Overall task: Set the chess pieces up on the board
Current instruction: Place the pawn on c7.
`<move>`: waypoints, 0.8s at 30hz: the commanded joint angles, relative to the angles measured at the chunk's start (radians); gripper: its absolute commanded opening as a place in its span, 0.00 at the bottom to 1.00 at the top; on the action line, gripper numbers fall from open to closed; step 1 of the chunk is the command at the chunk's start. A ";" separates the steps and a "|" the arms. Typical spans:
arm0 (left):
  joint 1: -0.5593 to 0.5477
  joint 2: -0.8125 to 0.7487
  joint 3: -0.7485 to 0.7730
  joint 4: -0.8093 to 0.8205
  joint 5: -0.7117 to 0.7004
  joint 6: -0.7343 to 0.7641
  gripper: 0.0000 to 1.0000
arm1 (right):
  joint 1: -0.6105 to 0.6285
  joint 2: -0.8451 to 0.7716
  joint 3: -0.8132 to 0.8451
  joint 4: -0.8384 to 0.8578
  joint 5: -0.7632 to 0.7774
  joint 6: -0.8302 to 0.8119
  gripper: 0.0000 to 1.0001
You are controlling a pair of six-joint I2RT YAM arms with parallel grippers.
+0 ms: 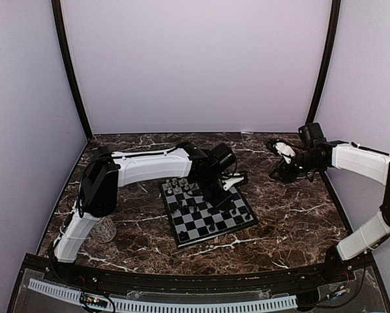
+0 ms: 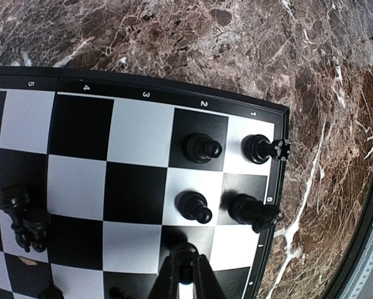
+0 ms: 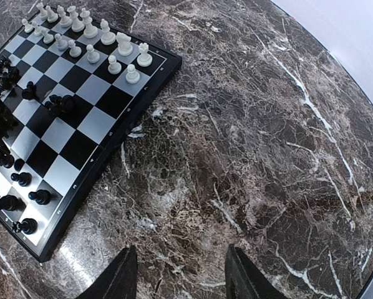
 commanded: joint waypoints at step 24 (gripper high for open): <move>-0.014 0.017 0.072 -0.073 0.014 -0.004 0.26 | 0.009 0.006 0.004 0.003 0.005 -0.012 0.49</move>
